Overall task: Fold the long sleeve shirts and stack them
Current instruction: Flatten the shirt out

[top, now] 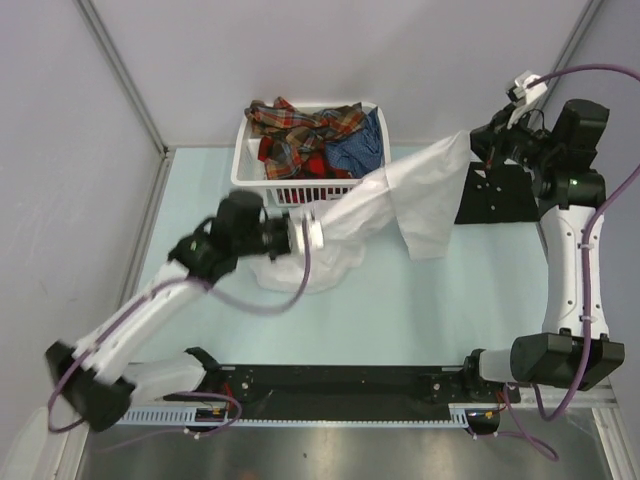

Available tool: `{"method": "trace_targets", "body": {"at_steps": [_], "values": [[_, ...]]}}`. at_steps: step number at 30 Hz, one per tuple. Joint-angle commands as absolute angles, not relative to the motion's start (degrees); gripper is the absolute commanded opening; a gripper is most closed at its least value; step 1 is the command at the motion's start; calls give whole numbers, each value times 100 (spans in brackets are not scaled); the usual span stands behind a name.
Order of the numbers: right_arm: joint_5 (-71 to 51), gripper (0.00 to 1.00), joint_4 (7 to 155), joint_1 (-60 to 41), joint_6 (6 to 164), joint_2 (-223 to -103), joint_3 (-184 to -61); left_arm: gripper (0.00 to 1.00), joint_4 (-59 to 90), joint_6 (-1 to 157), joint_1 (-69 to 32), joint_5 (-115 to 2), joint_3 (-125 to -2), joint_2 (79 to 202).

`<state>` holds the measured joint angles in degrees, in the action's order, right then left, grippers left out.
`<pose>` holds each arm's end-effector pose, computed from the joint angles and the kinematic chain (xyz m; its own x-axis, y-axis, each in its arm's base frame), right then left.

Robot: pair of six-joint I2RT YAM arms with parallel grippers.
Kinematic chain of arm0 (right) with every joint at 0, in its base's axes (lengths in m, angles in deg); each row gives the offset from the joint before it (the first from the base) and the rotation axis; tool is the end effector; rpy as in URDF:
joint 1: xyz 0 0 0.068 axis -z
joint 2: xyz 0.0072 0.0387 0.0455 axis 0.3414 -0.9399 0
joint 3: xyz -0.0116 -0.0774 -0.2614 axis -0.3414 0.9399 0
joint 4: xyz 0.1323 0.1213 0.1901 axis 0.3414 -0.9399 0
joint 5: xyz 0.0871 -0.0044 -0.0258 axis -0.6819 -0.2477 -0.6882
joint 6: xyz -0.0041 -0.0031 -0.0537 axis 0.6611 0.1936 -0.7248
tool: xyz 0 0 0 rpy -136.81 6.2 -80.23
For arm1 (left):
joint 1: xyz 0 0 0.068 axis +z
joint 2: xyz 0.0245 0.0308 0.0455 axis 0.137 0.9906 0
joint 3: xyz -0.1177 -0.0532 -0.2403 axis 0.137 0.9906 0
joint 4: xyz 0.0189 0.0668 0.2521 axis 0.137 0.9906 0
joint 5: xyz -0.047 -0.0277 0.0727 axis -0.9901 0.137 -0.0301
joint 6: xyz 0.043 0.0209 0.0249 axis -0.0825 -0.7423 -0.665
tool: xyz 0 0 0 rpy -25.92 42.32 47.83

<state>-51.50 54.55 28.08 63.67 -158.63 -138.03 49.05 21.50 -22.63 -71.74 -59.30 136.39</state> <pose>0.2776 -0.0123 0.4690 -0.0469 -0.1612 -0.9858 -0.6703 0.7368 -0.0886 0.2248 -0.1490 0.3497 0.1874 0.6446 -0.7412 0.8731 0.2364 0.4264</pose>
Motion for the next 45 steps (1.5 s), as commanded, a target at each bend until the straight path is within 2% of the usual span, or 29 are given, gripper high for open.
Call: {"method": "trace_targets", "body": {"at_steps": [1, 2, 3, 5, 6, 7, 11, 16, 19, 23, 28, 30, 33, 34, 36, 37, 45], "values": [[-5497, 0, 5137, 3033, 6237, -15756, -14271, 2, 5753, 2181, -5056, -6194, -4370, 12311], [-5515, 0, 4665, 3068, 6035, -15686, -14201, 21, 5947, 2332, -5414, -6166, -4193, 12380], [-5585, 0, 4408, 3147, 5476, -15476, -13948, 36, 6158, 2412, -5618, -6522, -4018, 12477], [-5647, 0, 3428, 3191, 4684, -15229, -13648, 69, 6440, 2439, -5515, -6841, -3981, 12495], [-5604, 0, 3029, 3192, 4227, -14993, -13385, 75, 6572, 2265, -5349, -7269, -4146, 12478], [-5533, 0, 2764, 3192, 3605, -14878, -13191, 87, 6704, 2237, -4842, -7525, -4261, 12434], [-5033, 0, 2269, 3200, 2931, -14324, -12435, 91, 6749, 1860, -3451, -8152, -4937, 12748], [-4865, 0, 2331, 3192, 2983, -14279, -12170, 88, 6766, 1560, -2632, -8476, -5965, 13944], [-4768, 0, 2348, 3200, 3001, -14279, -12144, 88, 6688, 1850, -2640, -8958, -6335, 14629], [-4654, 0, 2366, 3200, 3045, -14297, -12152, 88, 6635, 1921, -2781, -8987, -6398, 15333], [-4583, 0, 2375, 3209, 3097, -14226, -12073, 90, 6188, 1763, -2939, -8303, -6073, 16018], [-4619, 0, 2375, 3218, 3150, -14226, -12056, 87, 5846, 1719, -2965, -7813, -5897, 16177], [-4601, 0, 2384, 3218, 3194, -14235, -12021, 58, 5913, 1438, -2957, -7328, -5826, 16423], [-4566, 0, 2427, 3218, 3220, -14235, -12003, 36, 5992, 1376, -2948, -7256, -5844, 16441], [-4540, 0, 2497, 3218, 3291, -14270, -11924, 18, 6194, 1271, -2834, -7142, -5931, 16415], [-4513, 0, 2620, 3218, 3387, -14279, -11889, 2, 6256, 1244, -2773, -7115, -5984, 16398], [-4145, 0, 3622, 3262, 4020, -14806, -11932, 0, 6531, 1393, -1482, -7580, -7689, 16030]]}}
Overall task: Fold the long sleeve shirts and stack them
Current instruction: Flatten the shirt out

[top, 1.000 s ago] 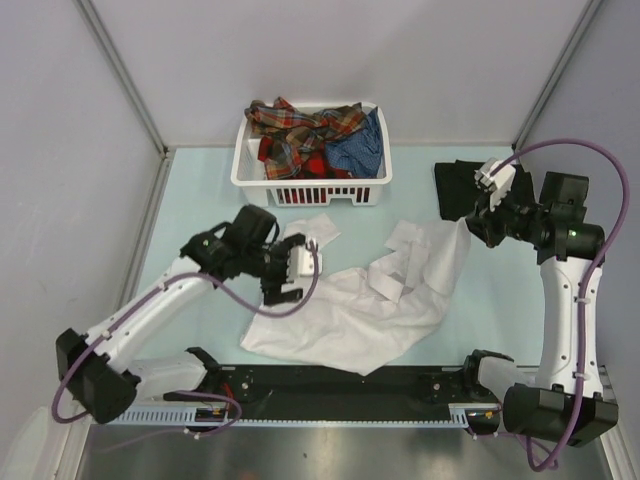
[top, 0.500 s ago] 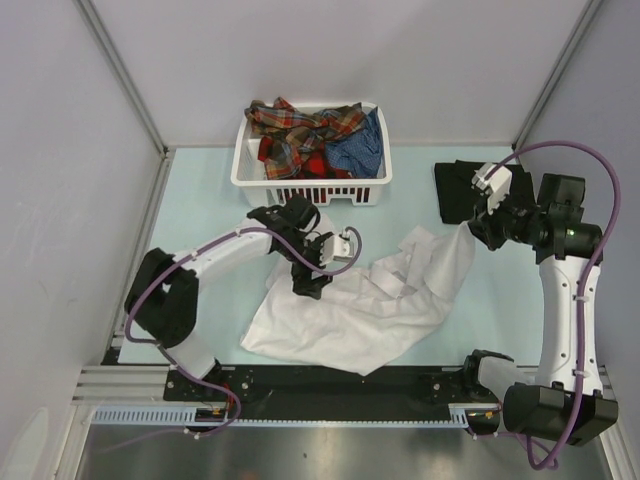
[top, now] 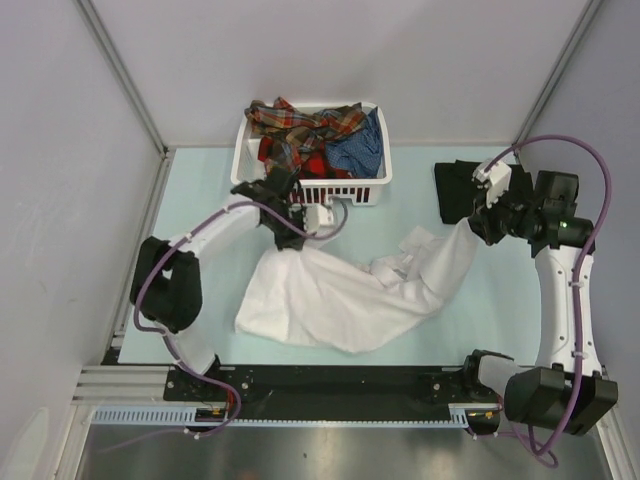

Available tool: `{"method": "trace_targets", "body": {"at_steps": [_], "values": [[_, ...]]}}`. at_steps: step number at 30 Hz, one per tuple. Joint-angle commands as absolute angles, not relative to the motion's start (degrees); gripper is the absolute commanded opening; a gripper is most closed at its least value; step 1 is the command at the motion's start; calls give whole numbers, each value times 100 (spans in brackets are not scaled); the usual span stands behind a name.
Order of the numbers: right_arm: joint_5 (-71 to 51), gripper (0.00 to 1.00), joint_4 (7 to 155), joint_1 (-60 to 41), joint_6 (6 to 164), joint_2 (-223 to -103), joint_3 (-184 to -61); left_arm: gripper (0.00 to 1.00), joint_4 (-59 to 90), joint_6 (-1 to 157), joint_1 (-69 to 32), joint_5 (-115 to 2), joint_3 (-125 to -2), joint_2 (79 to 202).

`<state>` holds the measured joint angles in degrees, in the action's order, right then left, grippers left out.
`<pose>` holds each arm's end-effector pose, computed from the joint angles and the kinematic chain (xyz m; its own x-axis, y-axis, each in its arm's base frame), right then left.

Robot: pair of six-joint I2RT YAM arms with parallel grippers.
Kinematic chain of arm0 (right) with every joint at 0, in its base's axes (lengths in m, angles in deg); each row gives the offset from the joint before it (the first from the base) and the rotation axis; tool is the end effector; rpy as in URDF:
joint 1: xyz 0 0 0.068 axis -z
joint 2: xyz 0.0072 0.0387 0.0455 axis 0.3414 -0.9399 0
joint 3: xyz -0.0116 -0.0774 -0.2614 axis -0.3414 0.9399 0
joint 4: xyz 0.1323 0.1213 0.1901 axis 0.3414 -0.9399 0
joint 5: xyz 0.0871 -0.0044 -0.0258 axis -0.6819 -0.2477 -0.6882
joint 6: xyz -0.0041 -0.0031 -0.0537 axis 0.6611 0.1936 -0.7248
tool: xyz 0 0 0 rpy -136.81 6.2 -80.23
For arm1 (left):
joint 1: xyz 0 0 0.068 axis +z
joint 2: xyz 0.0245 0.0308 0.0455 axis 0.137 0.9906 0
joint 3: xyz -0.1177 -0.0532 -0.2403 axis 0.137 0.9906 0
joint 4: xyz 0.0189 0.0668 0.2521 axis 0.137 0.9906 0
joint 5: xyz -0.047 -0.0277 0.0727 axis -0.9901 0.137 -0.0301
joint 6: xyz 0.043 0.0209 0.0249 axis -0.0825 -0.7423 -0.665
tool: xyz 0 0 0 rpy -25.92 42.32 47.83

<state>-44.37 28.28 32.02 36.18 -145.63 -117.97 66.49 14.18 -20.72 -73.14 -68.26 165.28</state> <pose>0.2087 -0.0201 0.3696 -0.3199 -0.4428 -0.8376 -0.6928 0.7124 -0.1121 0.2975 -0.1793 0.2325 -0.0720 0.8590 -0.5069 0.9963 0.0864 0.0048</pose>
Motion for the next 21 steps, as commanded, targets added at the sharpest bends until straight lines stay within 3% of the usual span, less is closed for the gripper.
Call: {"method": "trace_targets", "body": {"at_steps": [1, 4, 10, 11, 12, 13, 15, 17, 21], "values": [[-4014, 0, 3849, 3288, 4073, -14980, -11993, 0, 6425, 1393, -1428, -7589, -7716, 15698], [-4082, 0, 3800, 3464, 4039, -15175, -12415, 0, 6239, 876, -1453, -7580, -7261, 14672], [-4162, 0, 3184, 3657, 3046, -14799, -11908, 4, 7425, -1030, -2823, -7011, -3959, 12551], [-4170, 0, 3157, 3657, 2897, -14719, -11732, 13, 7443, -1232, -2964, -6853, -3128, 12035], [-4179, 0, 3114, 3657, 2791, -14544, -11443, 50, 7417, -1243, -3018, -6729, -2876, 11855], [-4197, 0, 3070, 3657, 2651, -14490, -11292, 64, 7312, -1122, -2992, -6693, -2734, 11758], [-4258, 0, 2833, 3657, 2431, -14376, -11133, 81, 7407, -656, -2678, -7120, -2942, 11765], [-4372, 0, 2420, 3649, 2089, -14323, -10940, 86, 7670, -279, -2352, -7491, -3520, 11967], [-4399, 0, 2164, 3649, 1736, -14139, -10623, 86, 7628, 127, -1710, -8055, -4147, 12398]]}}
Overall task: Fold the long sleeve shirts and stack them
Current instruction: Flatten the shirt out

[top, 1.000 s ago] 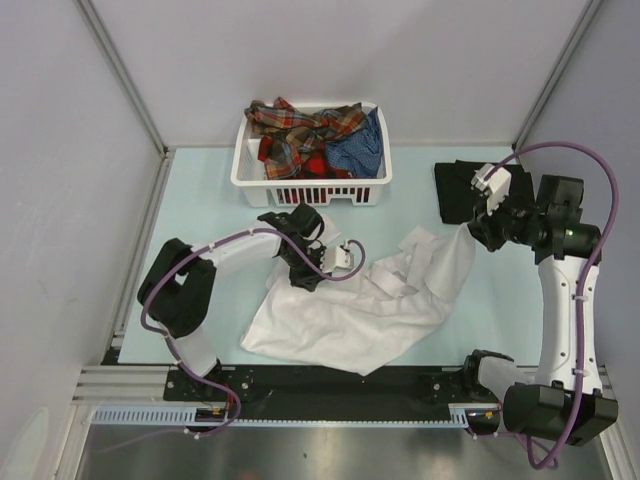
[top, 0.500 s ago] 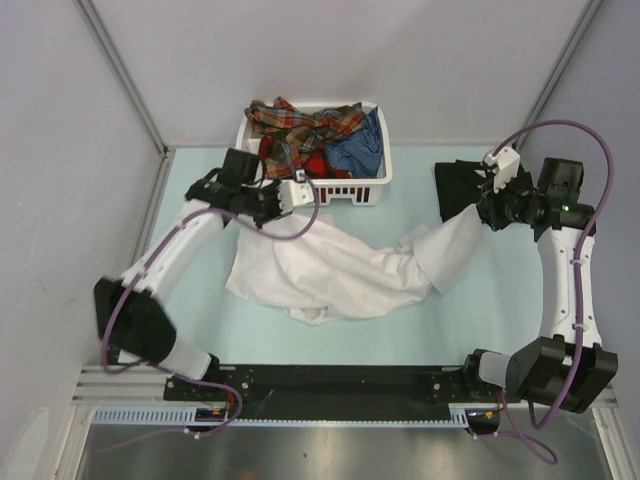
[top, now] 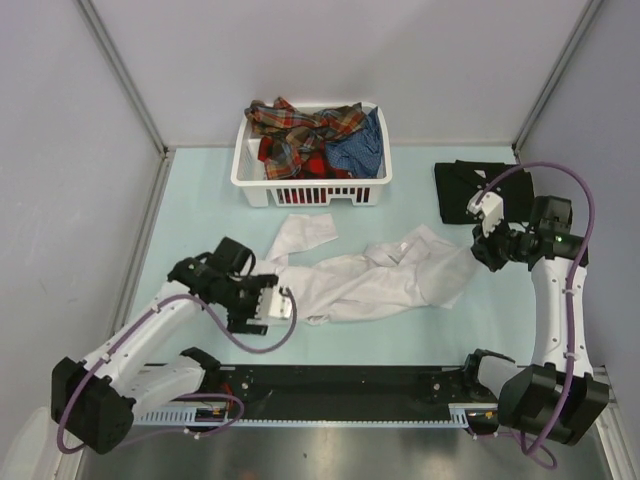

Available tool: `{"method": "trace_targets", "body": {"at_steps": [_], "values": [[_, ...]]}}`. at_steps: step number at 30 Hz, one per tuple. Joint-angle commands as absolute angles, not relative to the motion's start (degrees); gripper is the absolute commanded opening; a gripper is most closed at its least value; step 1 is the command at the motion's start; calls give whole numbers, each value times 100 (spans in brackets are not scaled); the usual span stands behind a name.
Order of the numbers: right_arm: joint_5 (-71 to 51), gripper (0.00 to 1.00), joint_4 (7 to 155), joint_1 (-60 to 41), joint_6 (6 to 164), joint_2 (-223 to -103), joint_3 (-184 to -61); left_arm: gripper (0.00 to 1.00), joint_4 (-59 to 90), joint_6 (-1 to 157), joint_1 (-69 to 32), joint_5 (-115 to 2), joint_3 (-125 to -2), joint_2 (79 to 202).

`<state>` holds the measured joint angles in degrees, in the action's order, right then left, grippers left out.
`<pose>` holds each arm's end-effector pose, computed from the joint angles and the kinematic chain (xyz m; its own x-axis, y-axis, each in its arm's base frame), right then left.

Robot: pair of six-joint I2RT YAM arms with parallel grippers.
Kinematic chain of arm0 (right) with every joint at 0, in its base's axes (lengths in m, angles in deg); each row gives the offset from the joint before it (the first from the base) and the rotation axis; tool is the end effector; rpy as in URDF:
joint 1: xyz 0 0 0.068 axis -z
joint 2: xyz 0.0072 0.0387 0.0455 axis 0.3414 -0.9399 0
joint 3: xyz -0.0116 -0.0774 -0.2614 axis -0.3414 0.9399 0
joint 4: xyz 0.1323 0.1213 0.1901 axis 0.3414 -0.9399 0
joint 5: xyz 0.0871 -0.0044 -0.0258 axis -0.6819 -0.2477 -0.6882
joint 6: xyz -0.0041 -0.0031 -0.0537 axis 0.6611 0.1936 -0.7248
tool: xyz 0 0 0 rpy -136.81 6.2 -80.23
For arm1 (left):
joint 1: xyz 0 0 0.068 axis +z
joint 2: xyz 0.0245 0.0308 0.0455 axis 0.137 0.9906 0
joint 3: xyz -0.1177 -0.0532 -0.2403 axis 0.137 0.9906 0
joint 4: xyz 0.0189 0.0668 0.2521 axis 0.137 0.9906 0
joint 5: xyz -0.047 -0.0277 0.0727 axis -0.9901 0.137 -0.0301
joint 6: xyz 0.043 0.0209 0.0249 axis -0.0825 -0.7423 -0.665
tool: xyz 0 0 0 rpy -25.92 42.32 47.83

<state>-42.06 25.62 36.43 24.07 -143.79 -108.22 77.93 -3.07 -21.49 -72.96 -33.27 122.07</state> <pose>0.1955 -0.0340 0.3201 -0.3702 -0.5433 -0.7536 -0.7183 0.6817 -0.1386 0.1272 -0.0887 0.2267 0.2146 0.8574 -0.4678 0.9767 -0.1883 0.1030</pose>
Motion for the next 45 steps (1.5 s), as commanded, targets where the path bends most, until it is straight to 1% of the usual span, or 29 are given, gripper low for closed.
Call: {"method": "trace_targets", "body": {"at_steps": [1, 3, 6, 9, 10, 13, 17, 19, 20, 21, 22, 23, 24, 25, 28, 30, 32, 34, 35, 36, 37, 38, 39, 40, 41, 42, 43, 44, 45], "values": [[-4408, 0, 2068, 3649, 1674, -14095, -10588, 86, 7593, 171, -1665, -8108, -4226, 12599], [-4399, 0, 2032, 3649, 1656, -14068, -10491, 84, 7365, 452, -1603, -8117, -4437, 12881], [-4373, 0, 1971, 3649, 1612, -14042, -10438, 84, 7163, 786, -1498, -8240, -4797, 13566], [-4355, 0, 1970, 3649, 1612, -14033, -10421, 85, 6969, 1199, -1410, -8231, -5236, 14426], [-4355, 0, 1979, 3649, 1621, -14042, -10429, 85, 6960, 1296, -1375, -8283, -5385, 14899], [-4355, 0, 1979, 3649, 1674, -14094, -10456, 86, 7004, 1630, -1269, -8495, -5966, 15699], [-4355, 0, 2041, 3649, 1753, -14129, -10447, 85, 7004, 1762, -1269, -8521, -6370, 16335], [-4381, 0, 2102, 3649, 1814, -14173, -10473, 76, 7100, 1702, -1269, -8565, -6476, 16650], [-4381, 0, 2120, 3649, 1884, -14200, -10491, 70, 7248, 1658, -1278, -8600, -6546, 16739], [-4373, 0, 2163, 3649, 1911, -14252, -10508, 56, 7328, 1622, -1269, -8609, -6573, 16810], [-4373, 0, 2190, 3649, 1946, -14279, -10552, 45, 7372, 1552, -1278, -8600, -6565, 16915], [-4373, 0, 2225, 3649, 2016, -14305, -10579, 15, 7512, 1517, -1278, -8574, -6608, 16968], [-4355, 0, 2295, 3657, 2051, -14340, -10596, 3, 7531, 1525, -1278, -8530, -6626, 16995], [-4329, 0, 2348, 3657, 2121, -14384, -10623, 0, 7549, 1551, -1269, -8434, -6661, 16960], [-4258, 0, 2559, 3675, 2306, -14507, -10746, 0, 7488, 1647, -1024, -8503, -6933, 16593], [-4267, 0, 2734, 3701, 2534, -14586, -10956, 0, 7400, 1745, -856, -8434, -7345, 16364], [-4302, 0, 2753, 3719, 2631, -14770, -11323, 0, 7216, 1815, -777, -8294, -7696, 15942], [-4320, 0, 2727, 3771, 2746, -14902, -11597, 0, 7066, 1563, -786, -8214, -7742, 15345], [-4363, 0, 2674, 3841, 2729, -14981, -11712, 0, 7065, 1360, -847, -8196, -7560, 15099], [-4477, 0, 2543, 3981, 2676, -14982, -11869, 0, 7065, 1158, -925, -8144, -7349, 14531], [-4504, 0, 2455, 4035, 2519, -14982, -11906, 0, 7274, 564, -1013, -8135, -7060, 14238], [-4531, 0, 2236, 4070, 2413, -14973, -11906, 0, 7511, 176, -1293, -8134, -6335, 13940], [-4557, 0, 2112, 4105, 2255, -14904, -11784, 0, 7757, -228, -1530, -7839, -5875, 13319], [-4557, 0, 2033, 4106, 2002, -14842, -11687, 0, 8029, -885, -1820, -7522, -5331, 12999], [-4566, 0, 1867, 4106, 1834, -14763, -11556, 7, 8041, -1135, -2336, -7093, -4159, 12674], [-4566, 0, 1795, 4097, 1710, -14606, -11433, 12, 8024, -1347, -2446, -6636, -3634, 12097], [-4557, 0, 1743, 4088, 1587, -14526, -11170, 20, 7797, -1558, -2438, -6458, -3203, 11865], [-4522, 0, 1620, 4071, 1307, -14455, -11046, 45, 7647, -1586, -2351, -6290, -2563, 11714], [-4461, 0, 1567, 4053, 1192, -14307, -10932, 55, 7515, -1603, -2246, -6193, -2365, 11643]]}}
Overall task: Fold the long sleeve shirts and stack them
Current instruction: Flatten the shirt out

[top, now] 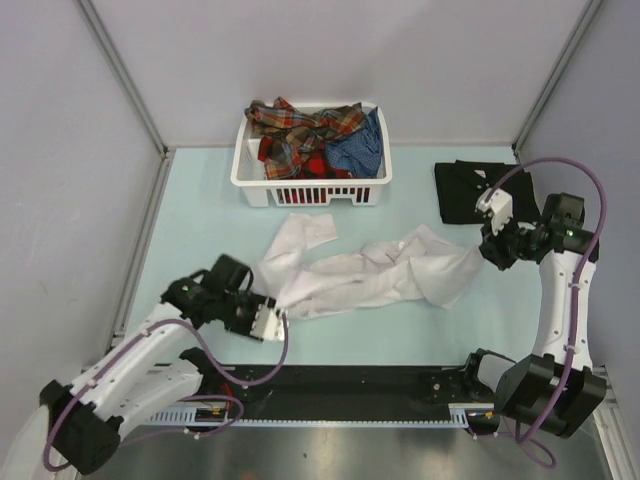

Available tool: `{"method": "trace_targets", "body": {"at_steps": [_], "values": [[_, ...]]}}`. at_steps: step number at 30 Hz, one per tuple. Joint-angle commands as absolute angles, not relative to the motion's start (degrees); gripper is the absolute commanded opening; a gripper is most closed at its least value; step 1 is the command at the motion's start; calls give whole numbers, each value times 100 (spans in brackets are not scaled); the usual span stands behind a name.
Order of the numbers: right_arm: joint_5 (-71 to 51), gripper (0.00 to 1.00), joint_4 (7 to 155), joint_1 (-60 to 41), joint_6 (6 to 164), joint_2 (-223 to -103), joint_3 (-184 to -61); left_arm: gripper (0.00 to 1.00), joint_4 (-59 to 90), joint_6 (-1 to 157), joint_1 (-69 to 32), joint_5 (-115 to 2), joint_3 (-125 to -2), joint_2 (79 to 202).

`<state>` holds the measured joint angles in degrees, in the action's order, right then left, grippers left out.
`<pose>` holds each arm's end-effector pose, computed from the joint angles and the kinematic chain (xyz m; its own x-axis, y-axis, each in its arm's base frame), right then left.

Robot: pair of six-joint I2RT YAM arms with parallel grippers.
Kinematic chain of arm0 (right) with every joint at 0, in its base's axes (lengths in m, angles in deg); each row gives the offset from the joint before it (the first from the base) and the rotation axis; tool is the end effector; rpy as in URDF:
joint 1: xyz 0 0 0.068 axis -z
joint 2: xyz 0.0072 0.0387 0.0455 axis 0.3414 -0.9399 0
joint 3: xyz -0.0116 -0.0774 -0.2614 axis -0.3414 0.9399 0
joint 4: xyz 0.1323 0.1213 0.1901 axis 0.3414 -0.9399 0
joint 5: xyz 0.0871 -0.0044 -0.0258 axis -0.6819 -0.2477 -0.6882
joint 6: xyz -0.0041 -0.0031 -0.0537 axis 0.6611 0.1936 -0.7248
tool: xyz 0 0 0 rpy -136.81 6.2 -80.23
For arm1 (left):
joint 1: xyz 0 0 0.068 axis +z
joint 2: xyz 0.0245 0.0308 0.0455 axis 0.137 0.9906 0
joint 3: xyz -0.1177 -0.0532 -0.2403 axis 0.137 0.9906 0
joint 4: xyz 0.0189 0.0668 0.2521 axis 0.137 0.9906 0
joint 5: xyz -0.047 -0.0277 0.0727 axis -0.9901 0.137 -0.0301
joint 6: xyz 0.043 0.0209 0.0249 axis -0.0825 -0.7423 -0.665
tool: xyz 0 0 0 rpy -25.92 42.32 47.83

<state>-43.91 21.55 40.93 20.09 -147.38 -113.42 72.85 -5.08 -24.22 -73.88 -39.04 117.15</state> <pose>0.2010 -0.0517 0.3326 -0.3778 -0.5383 -0.7533 -0.7067 0.6934 -0.1410 0.1266 -0.0976 0.2719 0.4047 0.7572 -0.5127 0.9001 -0.2309 0.3695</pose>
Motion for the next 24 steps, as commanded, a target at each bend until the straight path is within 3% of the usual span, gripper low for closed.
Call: {"method": "trace_targets", "body": {"at_steps": [1, 2, 5, 10, 11, 14, 18, 22, 24], "values": [[-4426, 0, 1523, 4009, 1095, -14244, -10687, 62, 7427, -1586, -2088, -6270, -2294, 11677], [-4399, 0, 1444, 3974, 954, -14166, -10589, 70, 7426, -1525, -1704, -6428, -2467, 11765], [-4232, 0, 1399, 3772, 892, -13919, -10351, 79, 7715, -1016, -1218, -7218, -3293, 12248], [-4188, 0, 1390, 3657, 944, -13778, -10236, 85, 7481, -156, -1128, -7853, -3901, 12556], [-4153, 0, 1408, 3657, 953, -13804, -10236, 91, 7461, -93, -1128, -7949, -3945, 12600], [-4127, 0, 1408, 3666, 979, -13813, -10262, 99, 7505, -83, -1189, -8108, -4025, 12829], [-4127, 0, 1461, 3675, 1006, -13813, -10333, 99, 7374, -189, -1830, -7757, -3674, 12742], [-4126, 0, 1505, 3701, 1076, -13901, -10429, 99, 6287, -39, -2464, -6984, -2945, 12653], [-4144, 0, 1505, 3710, 1111, -13927, -10491, 75, 6152, -74, -2456, -6704, -2961, 12932]]}}
